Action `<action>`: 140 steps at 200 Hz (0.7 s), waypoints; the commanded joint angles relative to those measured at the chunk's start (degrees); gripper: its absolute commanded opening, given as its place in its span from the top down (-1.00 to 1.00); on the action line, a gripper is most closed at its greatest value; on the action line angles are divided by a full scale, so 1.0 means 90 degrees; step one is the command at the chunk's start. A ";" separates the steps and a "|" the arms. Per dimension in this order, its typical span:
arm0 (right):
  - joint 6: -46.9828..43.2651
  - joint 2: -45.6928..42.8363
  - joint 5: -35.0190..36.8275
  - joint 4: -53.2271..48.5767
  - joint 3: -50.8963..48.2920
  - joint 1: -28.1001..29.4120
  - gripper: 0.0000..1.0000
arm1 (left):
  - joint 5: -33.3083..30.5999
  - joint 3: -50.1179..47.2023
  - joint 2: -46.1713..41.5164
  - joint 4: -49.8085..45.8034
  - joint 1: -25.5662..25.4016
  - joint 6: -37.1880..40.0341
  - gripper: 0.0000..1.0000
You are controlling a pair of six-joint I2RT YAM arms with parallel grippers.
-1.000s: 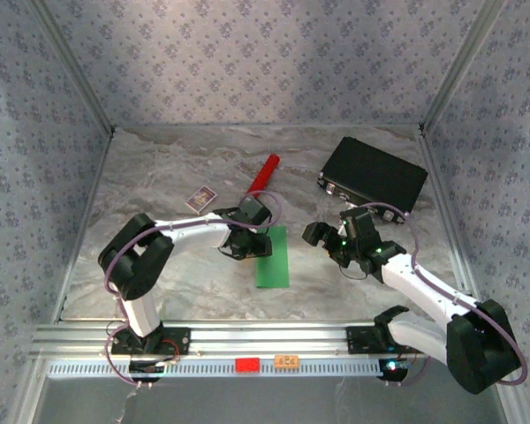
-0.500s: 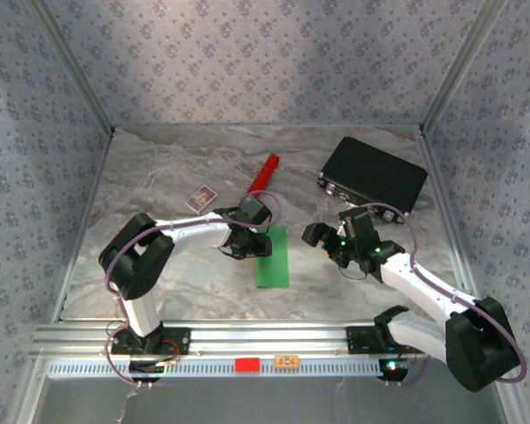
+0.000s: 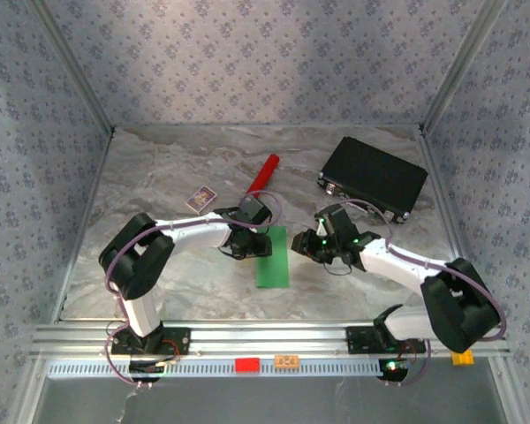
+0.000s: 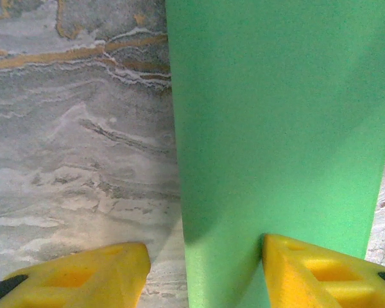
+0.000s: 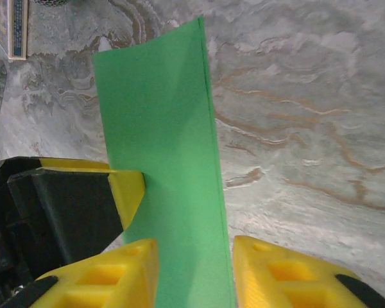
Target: Fold a paper plane with a square sheet of paper (pick it up from the middle)
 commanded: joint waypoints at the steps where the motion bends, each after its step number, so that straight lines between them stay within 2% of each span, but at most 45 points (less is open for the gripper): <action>1: -0.0062 0.0214 0.0053 0.0023 0.0226 0.0105 0.27 | -0.0402 -0.0249 0.0593 0.0158 0.0089 0.0065 -0.06; 50: 0.0404 -0.0418 0.0813 -0.0263 -0.0196 -0.0144 0.24 | -0.0484 -0.0341 0.0496 0.0222 0.0090 -0.0024 -0.03; 90: 0.0486 -0.0996 0.0623 -0.0235 -0.0619 -0.0588 0.18 | -0.0358 -0.0328 0.0553 0.0344 0.0087 -0.0029 -0.08; 140: 0.0501 -0.1028 0.0552 -0.0296 -0.0587 -0.0626 0.16 | -0.0369 -0.0278 0.0647 0.0272 0.0076 -0.0090 -0.08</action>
